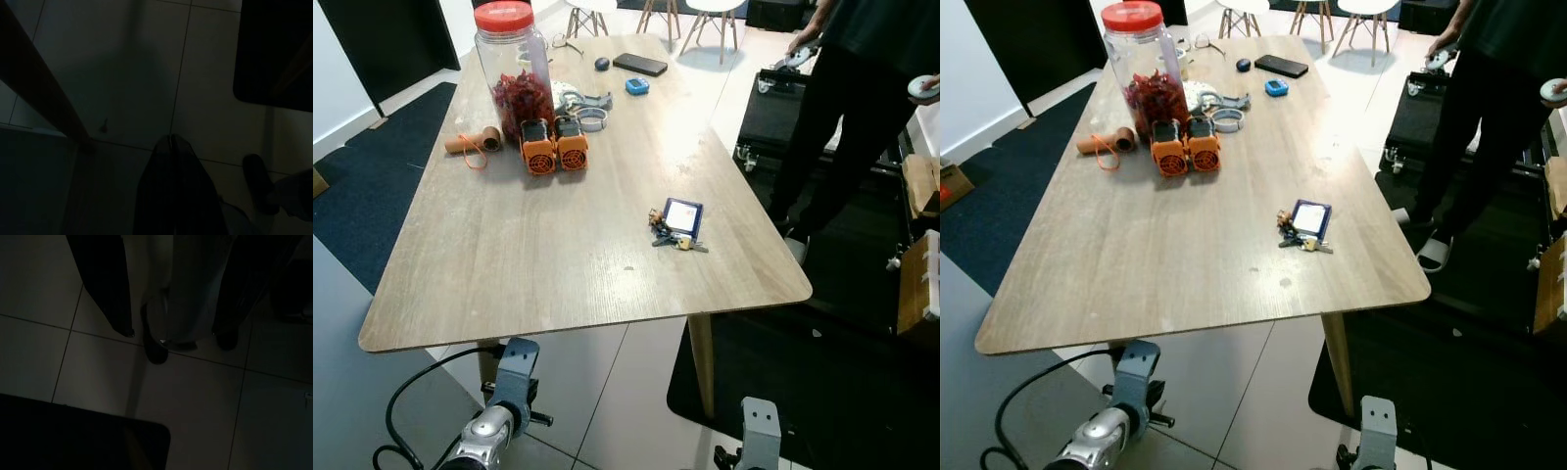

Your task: Hang keys on a hook

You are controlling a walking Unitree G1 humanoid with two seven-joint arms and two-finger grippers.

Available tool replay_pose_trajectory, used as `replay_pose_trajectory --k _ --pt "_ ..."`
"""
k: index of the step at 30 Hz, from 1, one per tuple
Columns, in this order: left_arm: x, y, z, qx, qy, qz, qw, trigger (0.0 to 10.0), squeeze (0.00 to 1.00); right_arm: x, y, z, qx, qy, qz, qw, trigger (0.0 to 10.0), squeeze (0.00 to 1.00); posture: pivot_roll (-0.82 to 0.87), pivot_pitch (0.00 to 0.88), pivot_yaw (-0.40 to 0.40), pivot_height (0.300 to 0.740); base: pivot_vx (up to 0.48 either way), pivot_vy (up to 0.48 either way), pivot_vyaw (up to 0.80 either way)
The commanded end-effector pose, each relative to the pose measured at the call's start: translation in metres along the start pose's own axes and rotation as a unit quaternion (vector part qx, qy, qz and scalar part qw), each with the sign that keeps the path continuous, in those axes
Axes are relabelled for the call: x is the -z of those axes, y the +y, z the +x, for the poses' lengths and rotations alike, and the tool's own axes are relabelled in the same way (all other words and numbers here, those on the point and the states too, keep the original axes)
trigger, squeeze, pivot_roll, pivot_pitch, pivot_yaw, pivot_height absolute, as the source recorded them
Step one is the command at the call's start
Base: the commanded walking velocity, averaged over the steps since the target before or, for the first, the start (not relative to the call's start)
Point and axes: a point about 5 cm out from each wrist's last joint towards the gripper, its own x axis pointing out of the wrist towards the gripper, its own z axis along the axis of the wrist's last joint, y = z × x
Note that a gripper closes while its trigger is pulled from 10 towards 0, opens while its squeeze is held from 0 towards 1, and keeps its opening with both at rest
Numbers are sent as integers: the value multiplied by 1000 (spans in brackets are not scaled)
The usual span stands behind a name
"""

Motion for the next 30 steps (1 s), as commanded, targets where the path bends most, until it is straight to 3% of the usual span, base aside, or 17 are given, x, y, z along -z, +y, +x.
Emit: replay_pose_trajectory --k 1,30 --pt "3 4 -1 -7 6 -4 1000 10000 0 3 1 -1 2 2 6 1000 10000 0 35 64 9 740 -334 0 0" --pt "1 12 -4 -14 -3 -7 1000 10000 0 3 8 0 -6 4 5 1000 10000 0 57 63 15 740 -363 0 0"
